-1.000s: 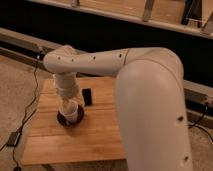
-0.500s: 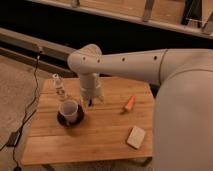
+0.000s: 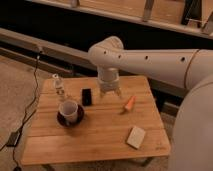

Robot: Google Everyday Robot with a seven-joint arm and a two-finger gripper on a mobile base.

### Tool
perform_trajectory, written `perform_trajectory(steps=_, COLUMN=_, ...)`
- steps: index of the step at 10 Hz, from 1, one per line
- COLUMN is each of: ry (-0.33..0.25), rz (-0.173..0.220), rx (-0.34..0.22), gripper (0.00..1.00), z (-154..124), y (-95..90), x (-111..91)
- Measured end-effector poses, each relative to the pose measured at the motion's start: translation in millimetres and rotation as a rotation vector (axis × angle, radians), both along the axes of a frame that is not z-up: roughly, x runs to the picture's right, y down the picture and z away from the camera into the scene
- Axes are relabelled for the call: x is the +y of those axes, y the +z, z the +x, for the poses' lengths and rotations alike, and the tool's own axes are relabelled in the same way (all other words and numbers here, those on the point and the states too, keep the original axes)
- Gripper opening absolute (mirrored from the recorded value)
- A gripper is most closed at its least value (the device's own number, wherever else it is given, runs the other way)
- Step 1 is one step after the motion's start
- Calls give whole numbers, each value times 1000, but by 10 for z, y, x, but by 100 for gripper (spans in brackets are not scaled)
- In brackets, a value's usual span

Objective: Move the arm in a circular motion

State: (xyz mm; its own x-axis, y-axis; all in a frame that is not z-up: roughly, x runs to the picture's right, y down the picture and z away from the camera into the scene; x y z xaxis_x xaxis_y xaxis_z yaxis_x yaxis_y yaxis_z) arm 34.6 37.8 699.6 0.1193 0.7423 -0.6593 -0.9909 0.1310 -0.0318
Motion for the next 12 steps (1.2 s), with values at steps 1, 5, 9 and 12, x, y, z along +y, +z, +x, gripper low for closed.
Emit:
perform_trajectory(steps=1, ry=-7, rz=11, rx=6, gripper=65, z=34, y=99, x=-91)
perform_trajectory(steps=5, ry=-63, rz=48, rx=-23, gripper=65, z=-212, y=534, x=-456)
perform_trajectory(steps=9, ry=-86, rz=82, rx=-112, gripper=65, z=-640, y=669, x=-633)
perform_trajectory(steps=12, ry=-85, rz=81, rx=-109, gripper=65, z=-623, y=667, x=-631)
